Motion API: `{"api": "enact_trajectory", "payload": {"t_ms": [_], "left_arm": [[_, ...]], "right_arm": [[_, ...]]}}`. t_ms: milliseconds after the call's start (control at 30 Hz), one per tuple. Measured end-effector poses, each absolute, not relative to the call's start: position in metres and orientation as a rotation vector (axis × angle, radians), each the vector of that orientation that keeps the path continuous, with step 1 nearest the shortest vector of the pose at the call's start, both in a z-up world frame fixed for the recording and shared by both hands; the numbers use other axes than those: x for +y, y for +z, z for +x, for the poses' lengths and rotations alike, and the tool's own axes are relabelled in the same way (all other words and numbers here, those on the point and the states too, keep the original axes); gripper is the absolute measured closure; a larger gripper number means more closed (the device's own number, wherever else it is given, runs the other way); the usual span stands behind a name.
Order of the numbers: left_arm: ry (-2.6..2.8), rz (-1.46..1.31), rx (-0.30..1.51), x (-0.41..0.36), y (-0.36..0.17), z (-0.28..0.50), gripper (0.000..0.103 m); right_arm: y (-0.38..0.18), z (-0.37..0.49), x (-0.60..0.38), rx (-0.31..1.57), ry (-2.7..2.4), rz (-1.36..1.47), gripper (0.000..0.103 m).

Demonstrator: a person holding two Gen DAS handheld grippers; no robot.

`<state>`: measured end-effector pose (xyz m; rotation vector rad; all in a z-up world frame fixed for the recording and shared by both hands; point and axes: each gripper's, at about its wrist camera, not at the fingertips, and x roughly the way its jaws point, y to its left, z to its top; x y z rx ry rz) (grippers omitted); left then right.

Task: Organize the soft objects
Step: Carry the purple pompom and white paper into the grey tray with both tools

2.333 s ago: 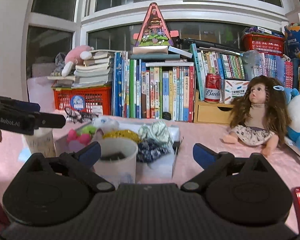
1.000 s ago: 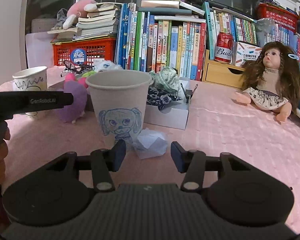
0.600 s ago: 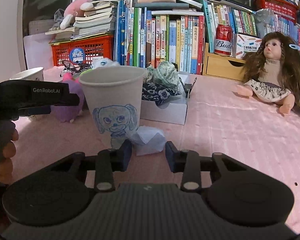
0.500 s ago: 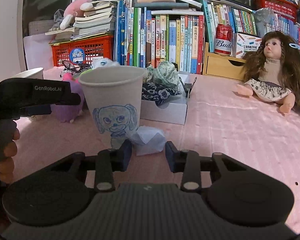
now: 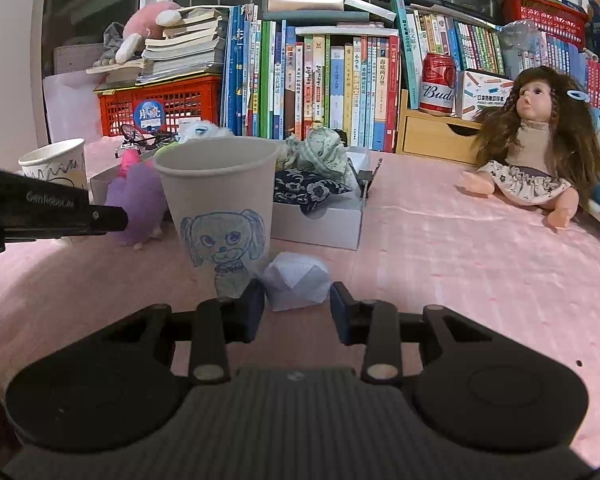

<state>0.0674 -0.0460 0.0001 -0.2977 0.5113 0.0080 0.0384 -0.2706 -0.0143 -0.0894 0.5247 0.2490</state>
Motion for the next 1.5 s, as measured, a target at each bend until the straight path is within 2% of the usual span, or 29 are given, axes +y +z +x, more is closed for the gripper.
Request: {"api": "enact_trajectory", "payload": {"t_ms": [67,100,133,433,600,667,733,900,1200,1500], "left_arm": [[0.043,-0.288,0.492,-0.048,-0.001,0.067,0.06],[0.063,-0.29,0.491,-0.048,-0.001,0.069,0.044],[0.084,-0.3,0.489,-0.048,-0.001,0.07,0.037],[0.125,-0.512,0.525,-0.036,-0.005,0.099,0.019],[0.148,-0.59,0.529,-0.033,-0.013,0.11,0.017],[0.146,-0.602,0.52,-0.033,-0.014,0.112,0.02],[0.142,-0.619,0.516,-0.032,-0.014,0.113,0.029],[0.123,-0.606,0.516,-0.033,-0.013,0.109,0.033],[0.076,-0.553,0.442,-0.039,0.01,0.08,0.034],[-0.03,-0.422,0.406,-0.046,0.063,0.061,0.034]], "right_arm": [[-0.014,0.04,-0.273,0.526,0.241,-0.09,0.061],[-0.014,0.04,-0.274,0.528,0.238,-0.086,0.061],[-0.014,0.04,-0.274,0.53,0.238,-0.084,0.06],[-0.015,0.043,-0.278,0.545,0.239,-0.095,0.06],[-0.013,0.045,-0.279,0.547,0.237,-0.11,0.06],[-0.012,0.046,-0.28,0.547,0.237,-0.113,0.06],[-0.011,0.047,-0.281,0.543,0.235,-0.113,0.06],[-0.007,0.048,-0.286,0.534,0.227,-0.091,0.06],[0.003,0.05,-0.29,0.514,0.202,-0.078,0.06],[0.037,0.066,-0.299,0.473,0.183,-0.04,0.06]]}}
